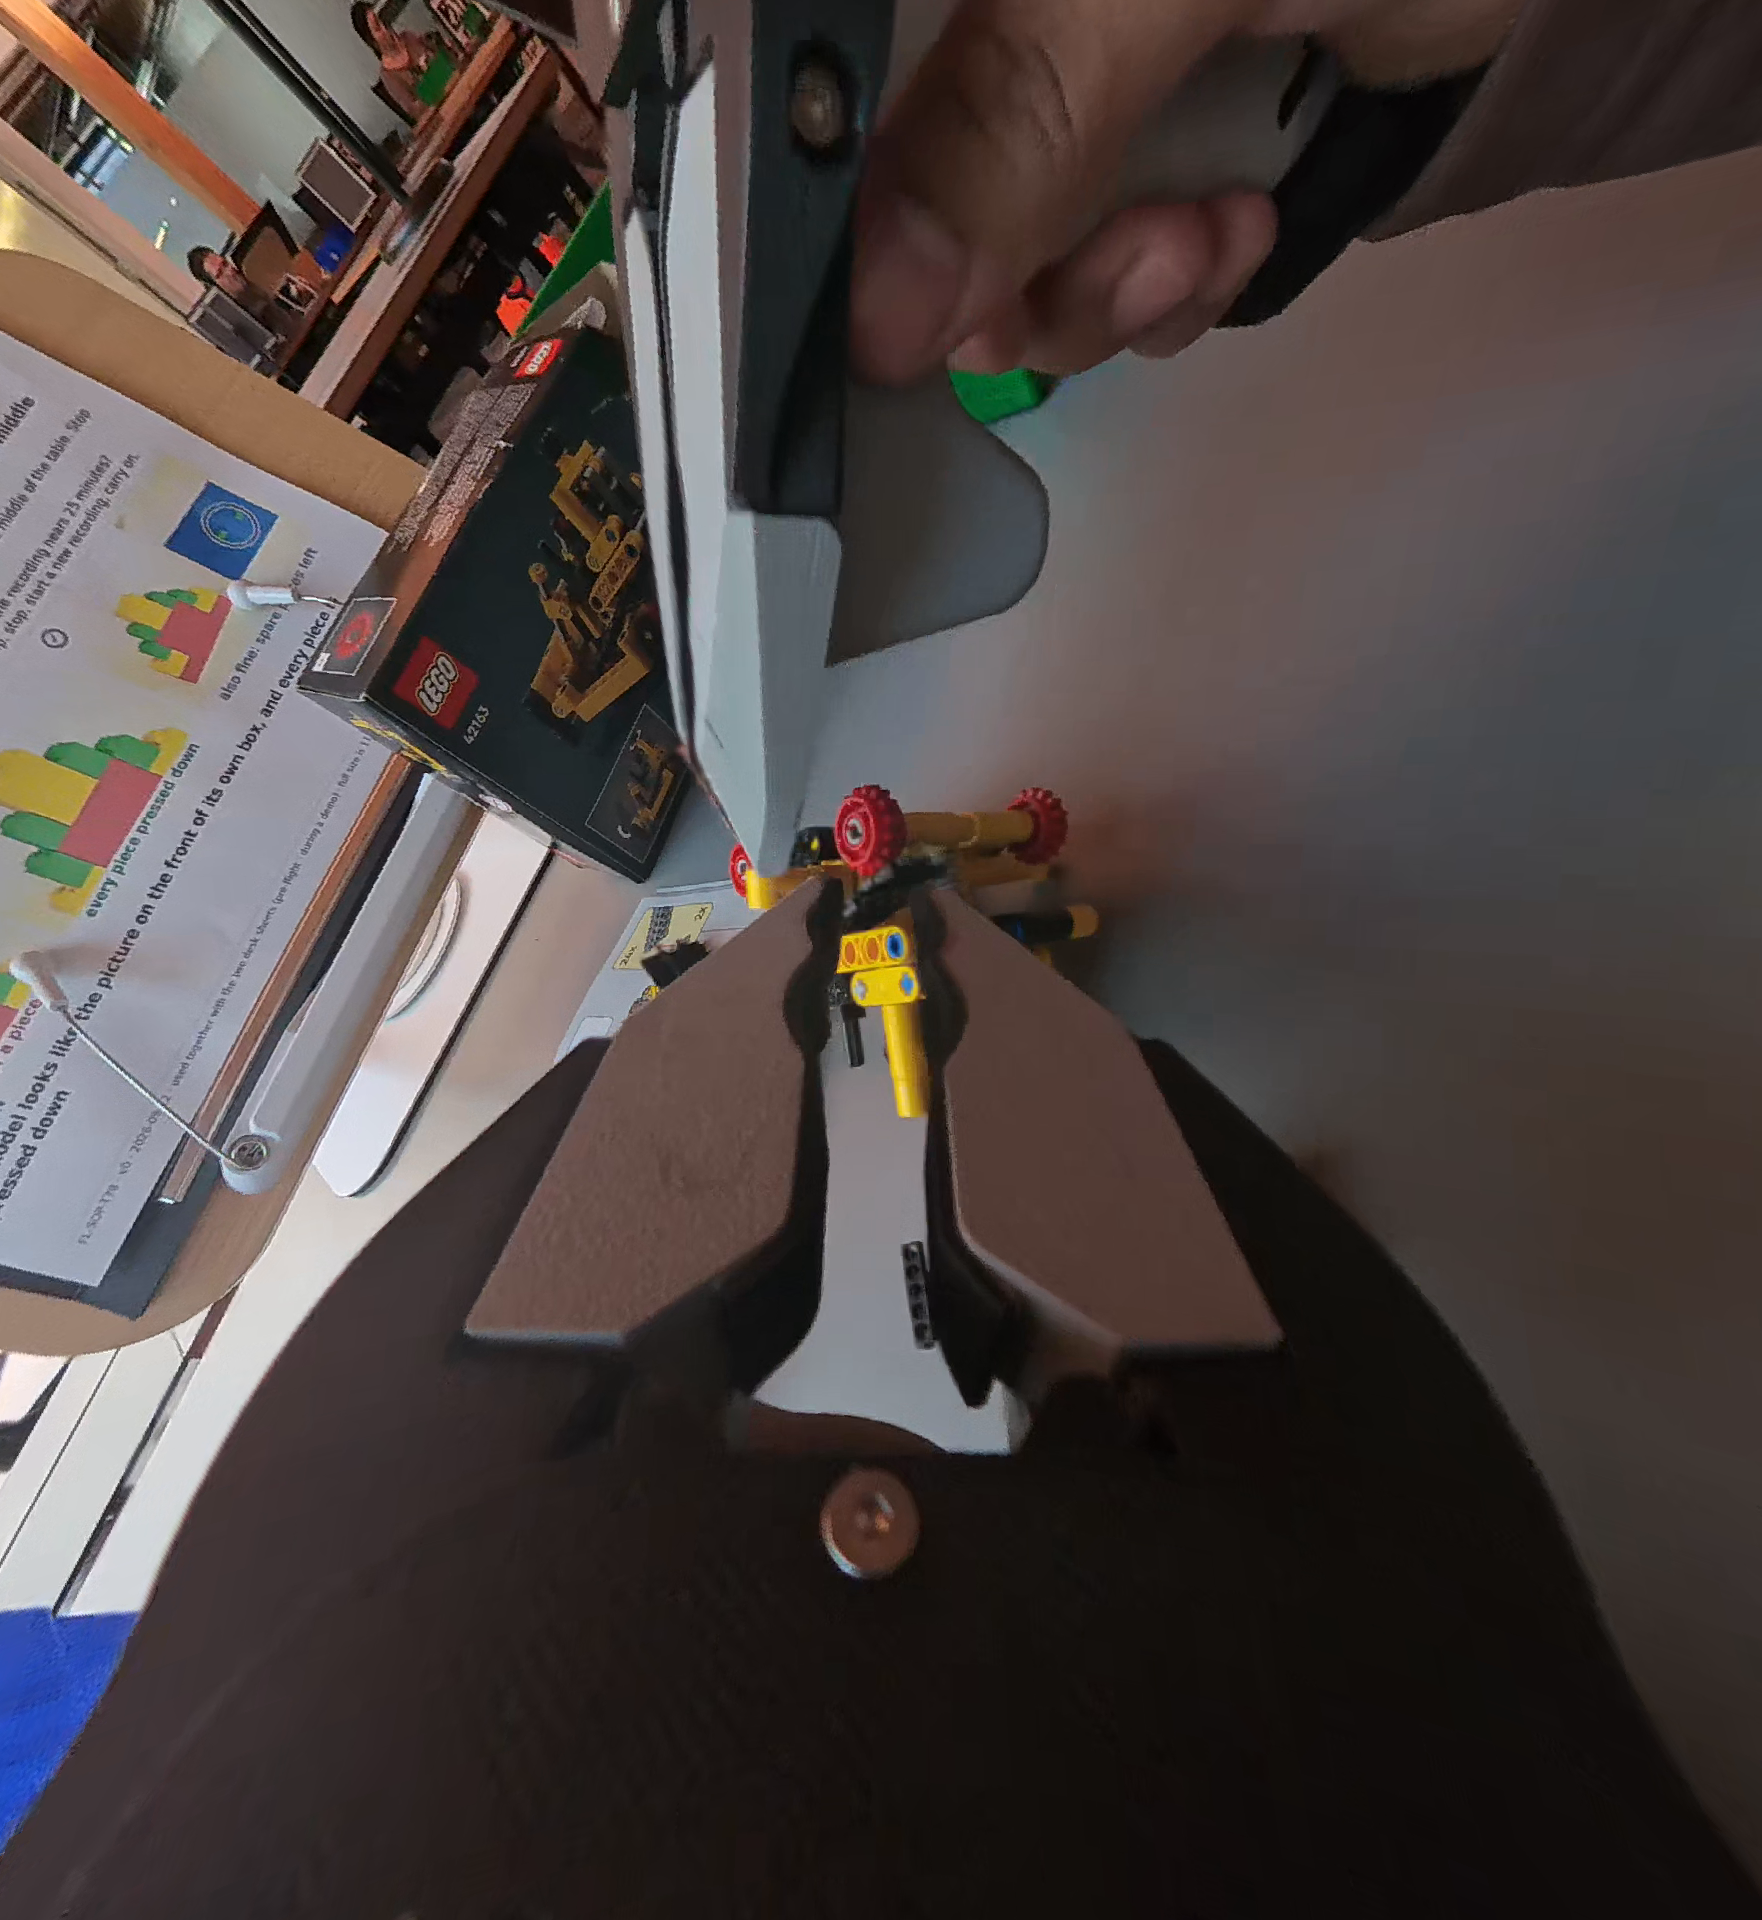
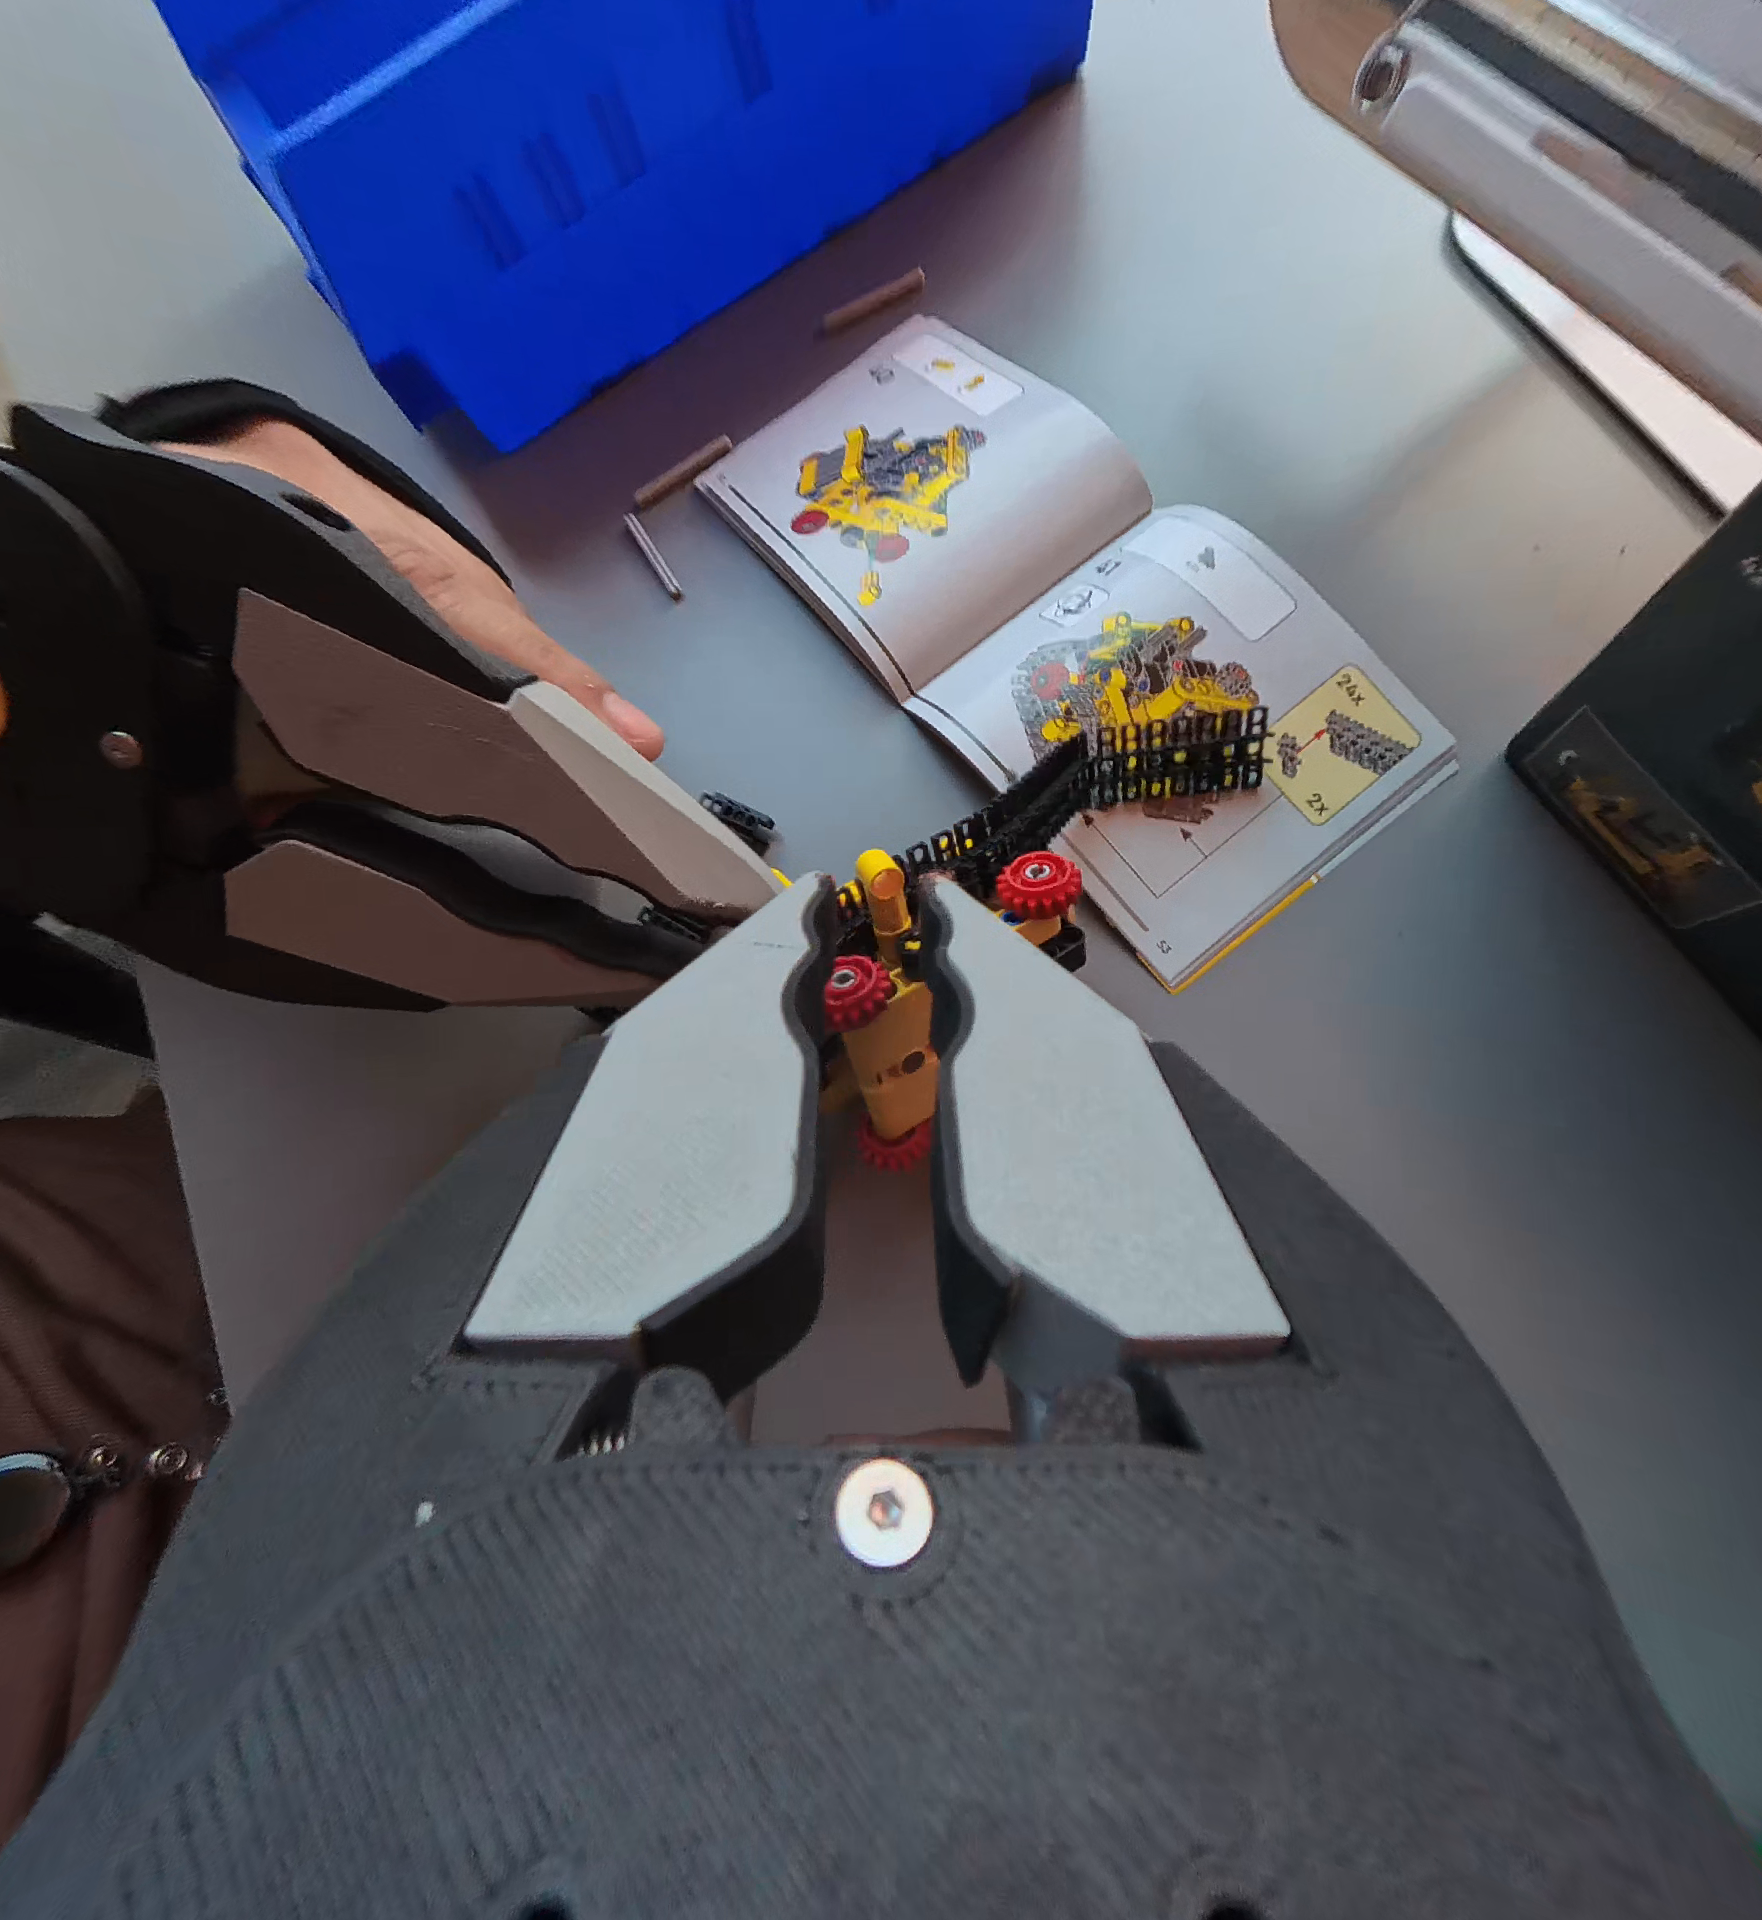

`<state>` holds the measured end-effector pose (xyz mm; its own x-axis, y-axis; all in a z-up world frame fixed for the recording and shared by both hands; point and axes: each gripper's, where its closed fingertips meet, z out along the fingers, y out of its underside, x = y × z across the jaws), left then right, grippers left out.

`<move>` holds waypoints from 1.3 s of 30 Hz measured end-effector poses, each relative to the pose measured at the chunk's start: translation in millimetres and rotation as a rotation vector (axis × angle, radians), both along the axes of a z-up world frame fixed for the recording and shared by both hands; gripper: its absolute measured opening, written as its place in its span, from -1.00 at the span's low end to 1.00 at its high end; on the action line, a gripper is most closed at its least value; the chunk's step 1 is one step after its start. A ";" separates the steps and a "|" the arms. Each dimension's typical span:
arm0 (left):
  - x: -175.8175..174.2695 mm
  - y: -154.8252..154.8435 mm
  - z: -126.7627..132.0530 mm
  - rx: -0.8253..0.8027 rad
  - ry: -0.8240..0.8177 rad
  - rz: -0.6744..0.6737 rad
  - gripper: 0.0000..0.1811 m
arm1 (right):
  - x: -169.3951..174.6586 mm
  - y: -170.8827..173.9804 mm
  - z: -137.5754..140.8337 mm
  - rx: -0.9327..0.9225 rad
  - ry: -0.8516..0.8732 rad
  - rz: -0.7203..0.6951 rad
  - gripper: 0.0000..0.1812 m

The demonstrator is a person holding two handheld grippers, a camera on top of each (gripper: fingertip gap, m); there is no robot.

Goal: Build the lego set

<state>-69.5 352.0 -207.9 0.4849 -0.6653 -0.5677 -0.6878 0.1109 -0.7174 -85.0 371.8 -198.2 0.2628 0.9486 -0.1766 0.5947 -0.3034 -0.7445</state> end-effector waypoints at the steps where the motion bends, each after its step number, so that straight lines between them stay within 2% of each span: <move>1: 0.7 -2.6 1.1 -0.005 -0.011 -0.011 -0.89 | 1.2 -0.4 5.3 0.005 0.028 0.006 -0.85; 4: -4.1 -7.7 6.3 -0.002 -0.024 -0.018 -0.88 | 13.2 6.2 17.1 0.048 0.079 -0.006 -0.80; 8: -20.5 -6.3 11.3 0.006 -0.014 -0.004 -0.86 | 37.8 25.8 17.6 0.060 0.097 -0.063 -0.77; 13: -42.8 3.0 -0.6 -0.069 0.036 0.019 -0.78 | 49.5 49.2 14.5 0.041 0.102 -0.052 -0.68; 18: -58.4 22.8 -11.9 -0.165 0.023 0.081 -0.77 | 34.9 73.6 11.8 0.179 -0.068 0.066 -0.62; 22: -68.3 46.8 -19.4 -0.274 0.028 0.148 -0.78 | 16.3 94.5 -3.0 0.260 -0.221 0.124 -0.64; 24: -68.2 57.1 -23.2 -0.316 0.058 0.130 -0.73 | 3.8 96.0 -12.8 0.215 -0.218 0.121 -0.65; 28: -64.3 73.5 -27.9 -0.283 0.163 0.030 -0.69 | -14.2 92.7 -26.6 0.133 -0.129 0.103 -0.74; 31: -73.4 89.1 -36.6 -0.284 0.273 0.063 -0.68 | -17.4 93.9 -33.6 0.080 -0.068 0.080 -0.73; 33: -74.6 97.6 -38.0 -0.328 0.263 0.078 -0.73 | -12.8 95.3 -41.0 0.046 -0.072 0.060 -0.73; 35: -71.9 105.4 -36.0 -0.410 0.182 0.092 -0.79 | -7.9 92.8 -44.3 0.031 -0.054 0.055 -0.75; 39: -64.1 109.8 -45.9 -0.674 0.041 0.153 -0.83 | 5.2 78.9 -45.3 0.003 -0.030 0.082 -0.76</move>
<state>-133.7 461.8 -253.9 0.5883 -0.8052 -0.0745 -0.6883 -0.4503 -0.5687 -79.8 450.7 -243.5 0.1893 0.9677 -0.1664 0.6397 -0.2501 -0.7268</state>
